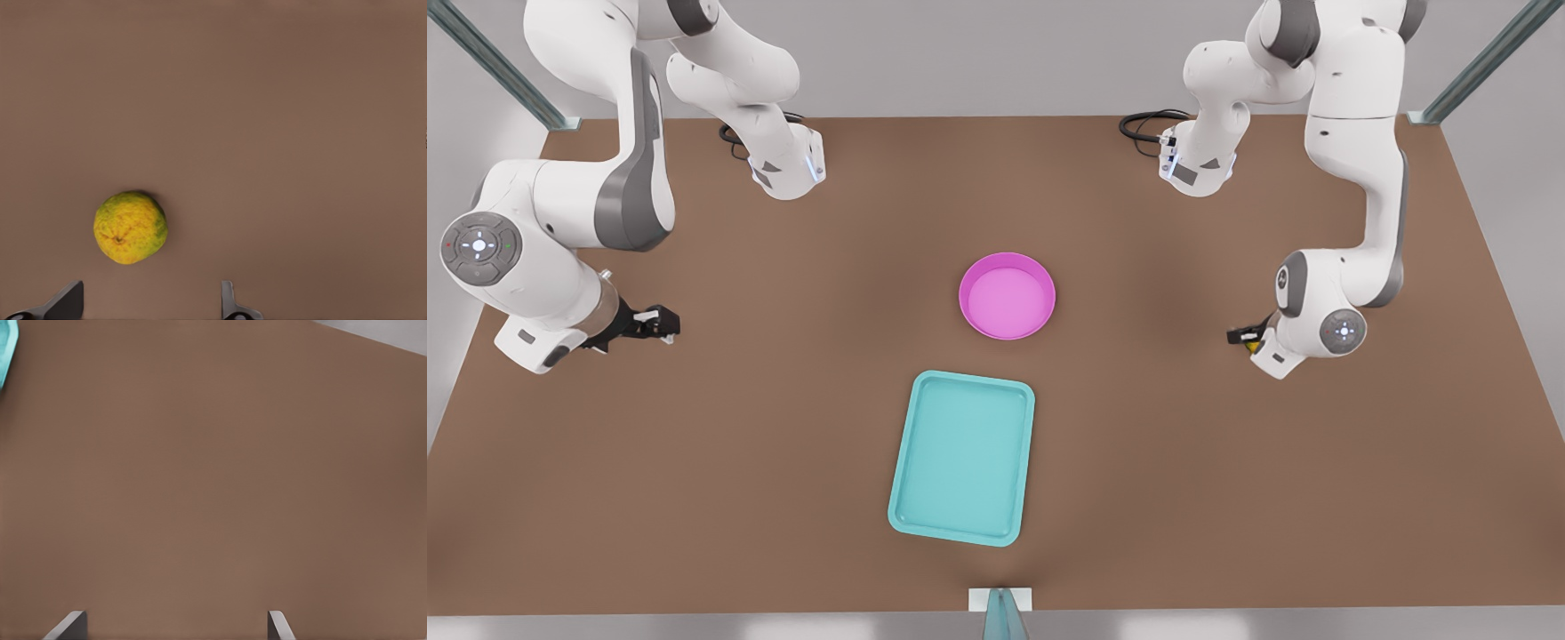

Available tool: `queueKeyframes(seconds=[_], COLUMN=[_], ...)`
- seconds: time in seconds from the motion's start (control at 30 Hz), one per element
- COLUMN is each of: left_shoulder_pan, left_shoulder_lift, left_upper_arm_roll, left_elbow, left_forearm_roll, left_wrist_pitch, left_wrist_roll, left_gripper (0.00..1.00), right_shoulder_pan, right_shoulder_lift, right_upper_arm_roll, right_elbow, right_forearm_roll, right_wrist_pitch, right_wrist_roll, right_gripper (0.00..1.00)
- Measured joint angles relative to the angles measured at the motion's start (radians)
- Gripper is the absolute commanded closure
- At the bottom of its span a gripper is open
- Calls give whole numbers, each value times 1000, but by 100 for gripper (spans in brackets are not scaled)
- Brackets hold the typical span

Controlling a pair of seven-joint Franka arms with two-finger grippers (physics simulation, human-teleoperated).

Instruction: Place the orange on the plate with the left arm and the plate on the tray with the right arm

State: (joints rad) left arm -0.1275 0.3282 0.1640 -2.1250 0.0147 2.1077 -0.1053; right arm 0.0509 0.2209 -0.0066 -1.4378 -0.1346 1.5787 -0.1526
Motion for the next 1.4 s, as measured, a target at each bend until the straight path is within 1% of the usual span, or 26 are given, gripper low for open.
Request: queueKeyframes(seconds=[0.17,0.33,0.63,0.97,1.0,1.03,1.2,1.23,1.27,1.4], left_shoulder_pan=[16,45,74,75,75,75,75,75,75,75], left_shoulder_lift=[19,39,78,81,82,84,96,97,98,84], left_upper_arm_roll=[1,2,2,2,2,2,2,2,2,1], left_elbow=[-51,-68,-83,-121,-121,-121,-121,-121,-121,-119], left_forearm_roll=[-6,-12,-11,-10,-10,-9,-10,-10,-8,-5], left_wrist_pitch=[128,201,259,272,273,273,279,279,280,276], left_wrist_roll=[59,108,170,211,213,215,227,228,229,229], left_gripper=[0,0,0,0,15,19,18,28,31,31], right_shoulder_pan=[0,0,0,1,1,1,1,1,1,1], right_shoulder_lift=[5,7,12,13,13,13,13,13,13,14], right_upper_arm_roll=[-1,0,0,1,0,0,-1,-1,-1,-1], right_elbow=[0,0,0,1,1,1,1,1,1,1], right_forearm_roll=[6,8,14,16,16,18,22,22,23,24], right_wrist_pitch=[3,5,6,7,8,8,8,8,8,8], right_wrist_roll=[-5,-9,-13,-16,-16,-17,-17,-17,-17,-18], right_gripper=[0,0,0,0,0,0,0,0,0,0])
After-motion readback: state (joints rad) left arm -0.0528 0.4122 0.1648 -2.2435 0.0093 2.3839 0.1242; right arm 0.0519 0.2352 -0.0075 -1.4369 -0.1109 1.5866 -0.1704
